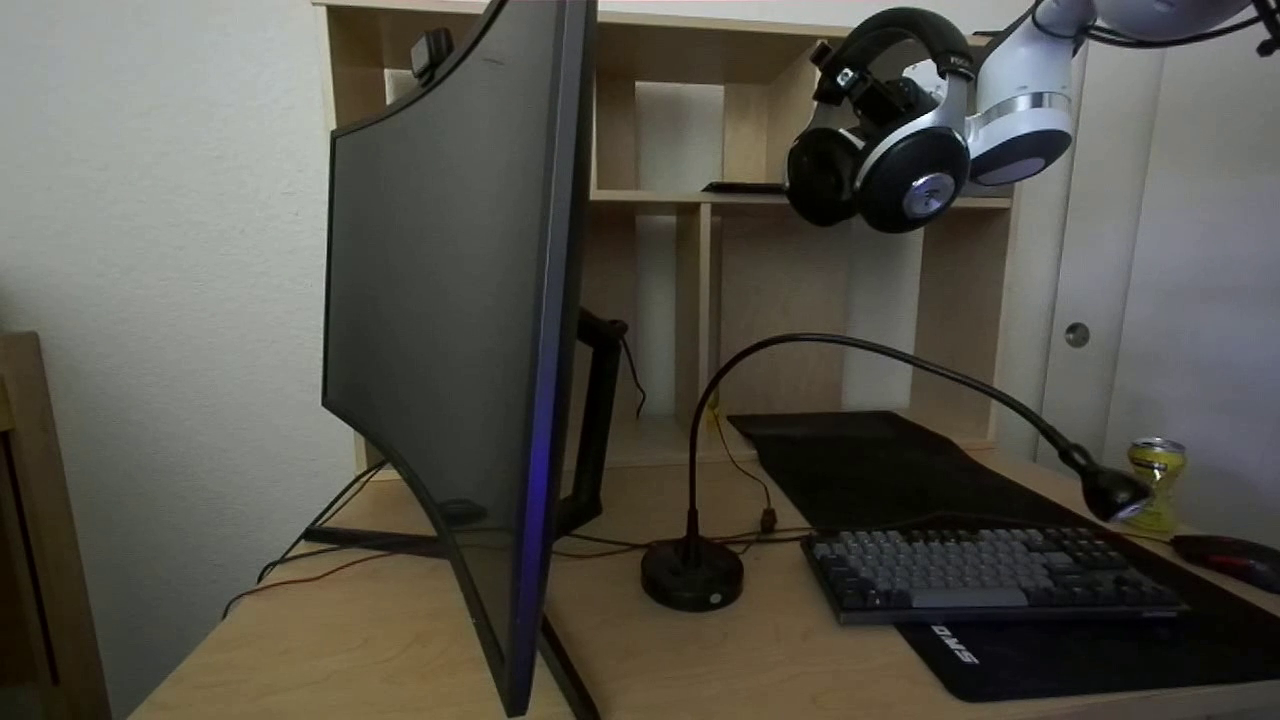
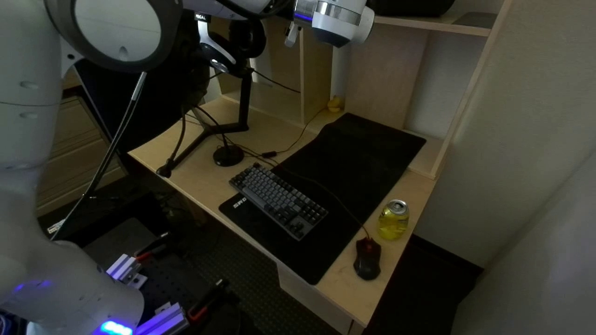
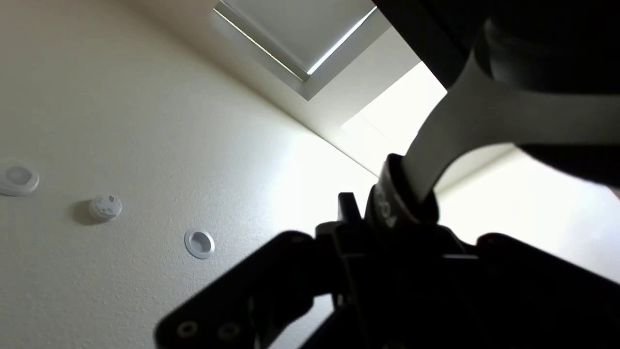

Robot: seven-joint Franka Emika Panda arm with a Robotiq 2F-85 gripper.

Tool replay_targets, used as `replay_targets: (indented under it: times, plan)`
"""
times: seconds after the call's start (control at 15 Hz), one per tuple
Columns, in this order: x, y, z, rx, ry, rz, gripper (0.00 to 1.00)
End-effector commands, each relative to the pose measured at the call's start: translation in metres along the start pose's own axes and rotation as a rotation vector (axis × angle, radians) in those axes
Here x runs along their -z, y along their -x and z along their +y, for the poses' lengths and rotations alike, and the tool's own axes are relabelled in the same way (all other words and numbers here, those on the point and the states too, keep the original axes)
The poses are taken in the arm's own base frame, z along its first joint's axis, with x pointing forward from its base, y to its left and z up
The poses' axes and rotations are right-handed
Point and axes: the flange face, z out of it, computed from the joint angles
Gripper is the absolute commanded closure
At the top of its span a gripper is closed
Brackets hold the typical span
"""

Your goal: Hang the headsets on the desktop stand

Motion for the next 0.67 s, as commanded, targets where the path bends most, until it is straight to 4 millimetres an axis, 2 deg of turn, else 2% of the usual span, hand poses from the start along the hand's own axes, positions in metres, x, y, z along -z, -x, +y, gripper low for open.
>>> replay_targets:
  times: [0.0, 0.07, 0.13, 0.2, 0.4, 0.6]
  plan:
    - [0.000, -0.001, 0.000, 0.000, 0.000, 0.001, 0.80]
    - [0.000, -0.001, 0.000, 0.000, -0.001, 0.001, 0.95]
    - [0.000, 0.012, -0.012, -0.039, -0.014, 0.015, 0.95]
    - [-0.008, 0.019, -0.015, -0.054, -0.036, 0.049, 0.95]
    - [-0.066, 0.042, 0.003, -0.022, -0.123, 0.162, 0.95]
    - [-0.138, 0.059, 0.034, 0.052, -0.182, 0.234, 0.95]
